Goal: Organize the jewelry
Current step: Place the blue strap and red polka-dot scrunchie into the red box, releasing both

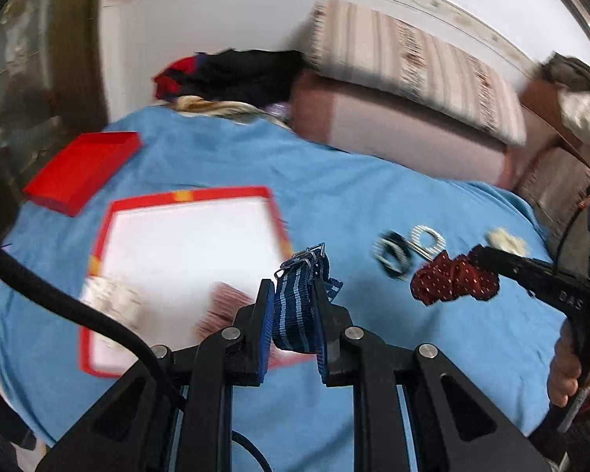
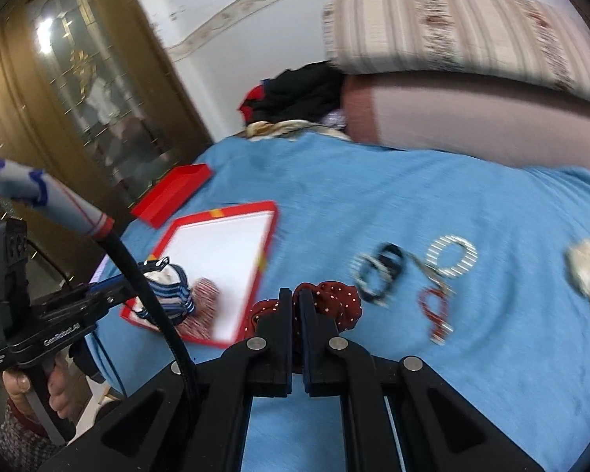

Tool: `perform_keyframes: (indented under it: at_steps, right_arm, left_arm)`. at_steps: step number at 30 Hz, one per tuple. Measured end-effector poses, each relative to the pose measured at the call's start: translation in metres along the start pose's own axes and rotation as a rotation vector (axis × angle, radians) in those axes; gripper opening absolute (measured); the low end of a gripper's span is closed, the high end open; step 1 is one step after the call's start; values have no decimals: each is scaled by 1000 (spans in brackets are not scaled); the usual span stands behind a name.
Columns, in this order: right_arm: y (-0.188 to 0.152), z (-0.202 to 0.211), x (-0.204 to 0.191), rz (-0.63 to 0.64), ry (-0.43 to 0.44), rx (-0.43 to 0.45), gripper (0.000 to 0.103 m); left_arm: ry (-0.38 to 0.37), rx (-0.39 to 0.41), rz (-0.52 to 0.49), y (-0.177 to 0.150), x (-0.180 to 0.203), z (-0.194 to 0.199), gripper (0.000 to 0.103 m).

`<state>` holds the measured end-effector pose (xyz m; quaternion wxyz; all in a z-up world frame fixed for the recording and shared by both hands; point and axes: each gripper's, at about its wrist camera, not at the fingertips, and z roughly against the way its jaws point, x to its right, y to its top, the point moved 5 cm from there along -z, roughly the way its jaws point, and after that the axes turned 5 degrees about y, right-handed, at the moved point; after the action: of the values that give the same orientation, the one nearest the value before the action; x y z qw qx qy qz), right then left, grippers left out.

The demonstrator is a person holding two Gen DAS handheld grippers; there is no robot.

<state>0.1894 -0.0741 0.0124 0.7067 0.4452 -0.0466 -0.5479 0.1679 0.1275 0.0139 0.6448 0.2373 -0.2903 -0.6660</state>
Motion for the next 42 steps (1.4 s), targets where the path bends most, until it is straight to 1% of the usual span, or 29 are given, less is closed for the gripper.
perform_keyframes:
  at_steps: [4,6,8,12,15,18,20,23,26,27,28,29,30,31,32,37,41,42]
  right_arm:
    - [25,-49,-36,42,37,-29,4]
    - [37,-73,-52,67,43,-40,4]
    - [48,-101,-69,98,40,-50,4]
    - [66,-152,-87,142,13,-62,4]
    - [68,-190,-87,127,7,-97,4]
    - [58,-227,-74,101,-17,-158,4]
    - [49,-243,-64,76,-26,-188,4]
    - [38,-256,-56,60,-26,-217,4]
    - [36,-261,-54,68,-40,-227,5]
    - [36,-261,-52,62,-40,-227,7]
    - [38,-262,-52,60,-40,-229,16]
    - [38,-260,-51,60,-42,-228,23]
    - [40,-256,-51,64,-50,-217,36]
    - [41,-251,-51,68,-58,-202,45]
    - [41,-245,-51,73,-58,-192,48]
    - [46,-196,-43,83,-60,-134,49]
    - [39,-151,-23,75,-93,-102,49]
    - [34,-137,-14,65,-106,-95,49]
  left_arm:
    - [50,-7,51,22,-47,-18,17]
    - [74,-22,83,34,-72,-35,17]
    - [101,-39,104,42,-92,-53,17]
    - [154,-70,142,53,-129,-91,17]
    - [185,-85,155,58,-147,-114,18]
    - [220,-110,171,60,-163,-137,18]
    - [231,-121,177,60,-172,-146,18]
    - [241,-128,187,59,-179,-154,18]
    - [249,-126,198,59,-182,-156,19]
    - [251,-121,208,59,-183,-155,24]
    - [249,-118,213,59,-183,-153,34]
    - [248,-113,217,60,-183,-150,39]
    - [248,-104,221,60,-182,-146,47]
    - [249,-100,225,61,-182,-143,48]
    - [248,-97,229,61,-181,-139,48]
    - [252,-72,219,65,-167,-108,49]
    - [250,-48,179,62,-141,-80,49]
    - [249,-39,164,60,-130,-71,49]
